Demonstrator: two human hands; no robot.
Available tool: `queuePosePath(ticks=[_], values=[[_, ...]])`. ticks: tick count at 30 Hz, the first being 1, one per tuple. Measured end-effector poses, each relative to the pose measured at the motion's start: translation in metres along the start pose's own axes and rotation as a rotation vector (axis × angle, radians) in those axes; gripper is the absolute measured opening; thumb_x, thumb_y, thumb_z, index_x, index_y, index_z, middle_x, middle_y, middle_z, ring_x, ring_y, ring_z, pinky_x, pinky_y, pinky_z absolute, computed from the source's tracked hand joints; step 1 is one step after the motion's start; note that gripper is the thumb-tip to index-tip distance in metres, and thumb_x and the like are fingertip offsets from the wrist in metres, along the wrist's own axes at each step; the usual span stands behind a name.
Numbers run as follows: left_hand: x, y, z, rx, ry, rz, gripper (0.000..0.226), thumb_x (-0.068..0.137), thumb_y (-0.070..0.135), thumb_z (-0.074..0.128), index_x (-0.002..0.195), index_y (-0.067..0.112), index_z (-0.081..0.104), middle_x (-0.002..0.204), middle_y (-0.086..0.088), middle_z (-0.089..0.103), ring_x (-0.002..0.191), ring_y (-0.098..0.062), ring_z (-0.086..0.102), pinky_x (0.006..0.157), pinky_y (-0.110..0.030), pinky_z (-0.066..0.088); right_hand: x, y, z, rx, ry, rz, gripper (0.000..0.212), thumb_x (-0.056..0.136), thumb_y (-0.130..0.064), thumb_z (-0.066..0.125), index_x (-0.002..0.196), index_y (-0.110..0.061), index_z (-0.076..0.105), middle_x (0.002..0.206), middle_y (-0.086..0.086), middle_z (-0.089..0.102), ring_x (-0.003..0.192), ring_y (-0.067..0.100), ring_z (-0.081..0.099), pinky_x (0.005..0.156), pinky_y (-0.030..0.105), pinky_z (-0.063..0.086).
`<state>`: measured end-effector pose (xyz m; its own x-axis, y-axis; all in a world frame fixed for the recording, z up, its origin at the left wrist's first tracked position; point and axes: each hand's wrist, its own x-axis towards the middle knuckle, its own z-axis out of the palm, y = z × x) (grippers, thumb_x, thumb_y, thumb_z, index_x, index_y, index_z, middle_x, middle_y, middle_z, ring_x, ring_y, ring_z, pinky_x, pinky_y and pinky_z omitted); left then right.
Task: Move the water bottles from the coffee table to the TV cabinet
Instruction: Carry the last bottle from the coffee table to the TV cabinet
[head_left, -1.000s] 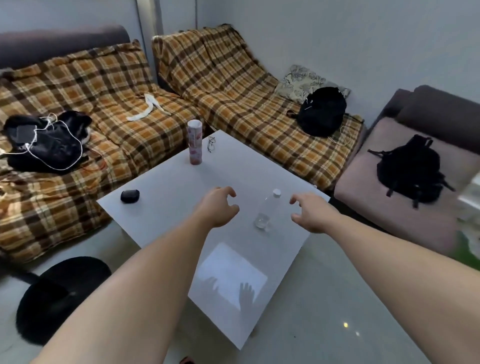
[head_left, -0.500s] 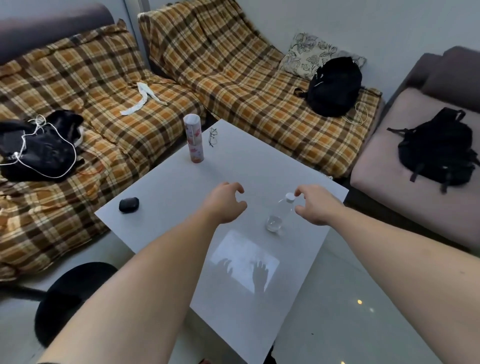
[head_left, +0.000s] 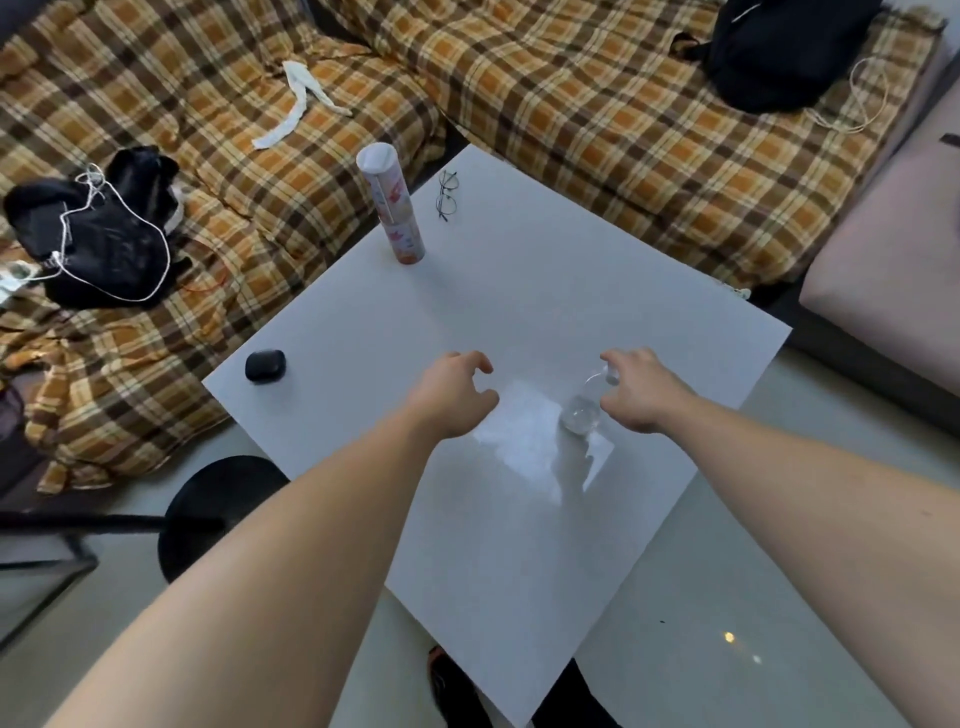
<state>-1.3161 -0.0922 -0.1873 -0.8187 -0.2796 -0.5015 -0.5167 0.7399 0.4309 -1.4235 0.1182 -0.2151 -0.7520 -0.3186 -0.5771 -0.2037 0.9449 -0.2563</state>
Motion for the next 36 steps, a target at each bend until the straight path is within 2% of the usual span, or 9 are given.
queuePosePath(ticks=[2, 4, 7, 13, 20, 24, 28, 32, 36], values=[[0.003, -0.004, 0.005, -0.02, -0.005, -0.026, 0.041, 0.09, 0.031, 0.055, 0.13, 0.022, 0.052, 0.134, -0.005, 0.048, 0.111, -0.025, 0.055, 0.094, -0.038, 0.048, 0.008, 0.004, 0.009, 0.029, -0.016, -0.002, 0.061, 0.086, -0.021, 0.047, 0.144, -0.028, 0.032, 0.148, 0.008, 0.029, 0.12, 0.033, 0.053, 0.096, 0.045, 0.049], [0.003, -0.01, 0.008, -0.038, -0.009, -0.059, 0.041, 0.089, 0.031, 0.056, 0.129, 0.023, 0.053, 0.133, -0.005, 0.049, 0.113, -0.025, 0.055, 0.096, -0.039, 0.048, 0.013, 0.006, 0.015, 0.05, 0.041, -0.001, 0.05, 0.086, -0.017, 0.049, 0.135, -0.025, 0.043, 0.138, 0.008, 0.038, 0.107, 0.032, 0.058, 0.086, 0.04, 0.051], [0.002, -0.02, 0.009, -0.046, -0.016, -0.101, 0.04, 0.089, 0.031, 0.057, 0.128, 0.023, 0.053, 0.133, -0.004, 0.049, 0.113, -0.025, 0.055, 0.096, -0.039, 0.048, 0.015, 0.004, 0.019, 0.06, 0.154, 0.012, 0.032, 0.087, -0.011, 0.05, 0.117, -0.018, 0.057, 0.125, 0.009, 0.046, 0.094, 0.031, 0.058, 0.074, 0.034, 0.045], [-0.002, -0.022, -0.007, -0.027, 0.021, -0.084, 0.04, 0.09, 0.033, 0.055, 0.129, 0.025, 0.052, 0.132, -0.002, 0.05, 0.116, -0.024, 0.054, 0.095, -0.039, 0.048, 0.006, -0.011, 0.007, 0.061, 0.2, -0.017, 0.027, 0.085, -0.014, 0.053, 0.111, -0.017, 0.06, 0.118, 0.008, 0.048, 0.084, 0.027, 0.052, 0.07, 0.032, 0.042], [-0.019, -0.015, -0.021, -0.005, 0.029, 0.058, 0.04, 0.091, 0.032, 0.055, 0.13, 0.023, 0.052, 0.133, -0.004, 0.049, 0.115, -0.024, 0.055, 0.091, -0.037, 0.049, -0.042, -0.028, -0.017, 0.052, 0.294, -0.014, 0.027, 0.083, -0.021, 0.058, 0.11, -0.016, 0.061, 0.115, 0.006, 0.05, 0.085, 0.025, 0.054, 0.07, 0.033, 0.046], [-0.038, -0.003, -0.026, -0.011, 0.033, 0.202, 0.04, 0.091, 0.029, 0.056, 0.13, 0.019, 0.053, 0.134, -0.007, 0.05, 0.116, -0.026, 0.054, 0.093, -0.037, 0.047, -0.091, -0.031, -0.022, 0.076, 0.377, 0.02, 0.023, 0.082, -0.024, 0.059, 0.104, -0.018, 0.06, 0.103, 0.002, 0.047, 0.089, 0.026, 0.054, 0.067, 0.032, 0.043], [-0.068, 0.011, -0.023, -0.006, -0.007, 0.333, 0.041, 0.09, 0.028, 0.055, 0.13, 0.019, 0.052, 0.134, -0.007, 0.05, 0.111, -0.024, 0.055, 0.085, -0.031, 0.042, -0.145, -0.03, -0.015, 0.068, 0.467, 0.087, 0.02, 0.08, -0.025, 0.059, 0.099, -0.02, 0.06, 0.101, 0.002, 0.048, 0.088, 0.025, 0.053, 0.07, 0.033, 0.043], [-0.1, 0.037, -0.02, 0.004, -0.03, 0.445, 0.041, 0.091, 0.028, 0.055, 0.131, 0.019, 0.052, 0.136, -0.007, 0.05, 0.114, -0.024, 0.055, 0.084, -0.029, 0.042, -0.2, -0.017, -0.008, 0.052, 0.528, 0.194, 0.012, 0.08, -0.026, 0.057, 0.092, -0.023, 0.057, 0.103, 0.001, 0.05, 0.088, 0.025, 0.055, 0.071, 0.033, 0.046], [-0.13, 0.074, -0.008, 0.066, -0.052, 0.559, 0.042, 0.092, 0.031, 0.056, 0.132, 0.021, 0.051, 0.138, -0.005, 0.049, 0.116, -0.025, 0.054, 0.084, -0.029, 0.044, -0.258, 0.007, 0.0, 0.074, 0.592, 0.318, 0.008, 0.081, -0.028, 0.056, 0.088, -0.023, 0.056, 0.096, -0.001, 0.046, 0.083, 0.023, 0.048, 0.067, 0.031, 0.039]])
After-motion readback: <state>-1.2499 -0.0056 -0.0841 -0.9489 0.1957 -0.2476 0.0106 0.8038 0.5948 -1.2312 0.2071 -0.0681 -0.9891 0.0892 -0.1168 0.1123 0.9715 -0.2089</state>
